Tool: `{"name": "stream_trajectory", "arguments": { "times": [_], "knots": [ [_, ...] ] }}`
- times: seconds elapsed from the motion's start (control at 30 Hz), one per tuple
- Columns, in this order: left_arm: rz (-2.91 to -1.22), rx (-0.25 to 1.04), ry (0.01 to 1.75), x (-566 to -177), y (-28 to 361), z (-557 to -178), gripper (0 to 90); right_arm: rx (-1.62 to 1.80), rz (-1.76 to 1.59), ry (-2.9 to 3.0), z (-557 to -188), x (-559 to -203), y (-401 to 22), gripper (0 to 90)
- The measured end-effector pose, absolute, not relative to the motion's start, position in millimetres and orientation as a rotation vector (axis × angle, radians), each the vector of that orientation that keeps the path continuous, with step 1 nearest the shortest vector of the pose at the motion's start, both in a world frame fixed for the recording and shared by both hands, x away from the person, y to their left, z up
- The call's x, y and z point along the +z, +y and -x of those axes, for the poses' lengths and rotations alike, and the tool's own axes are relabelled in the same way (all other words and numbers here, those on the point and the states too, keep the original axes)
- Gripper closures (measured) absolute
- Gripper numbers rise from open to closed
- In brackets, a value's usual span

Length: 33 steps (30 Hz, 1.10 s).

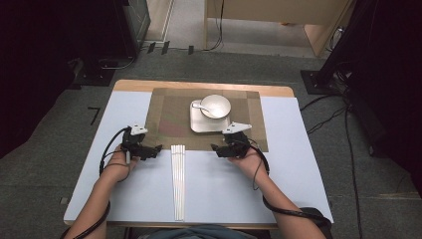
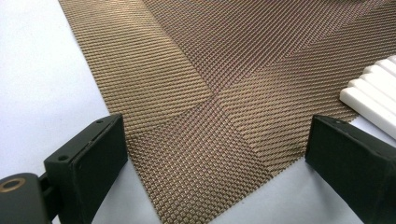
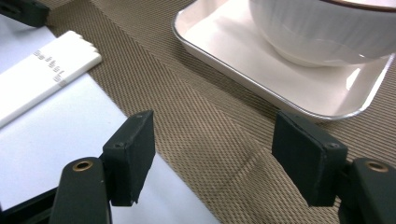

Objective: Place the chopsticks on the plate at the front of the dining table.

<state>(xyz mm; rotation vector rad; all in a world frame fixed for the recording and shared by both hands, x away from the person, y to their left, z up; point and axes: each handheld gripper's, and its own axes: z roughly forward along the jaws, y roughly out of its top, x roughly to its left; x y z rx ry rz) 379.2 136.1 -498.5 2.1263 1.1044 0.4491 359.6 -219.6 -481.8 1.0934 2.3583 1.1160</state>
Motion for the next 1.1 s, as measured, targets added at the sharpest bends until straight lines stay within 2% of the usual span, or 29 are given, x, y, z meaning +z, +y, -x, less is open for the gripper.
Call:
{"name": "stream_trajectory", "arguments": {
  "times": [1.1],
  "knots": [
    [-2.122, 0.453, 1.102, -499, 136, -379, 5.1, 1.151, -1.007, 2.442, -350, -487, -183, 31.2]
  ]
}}
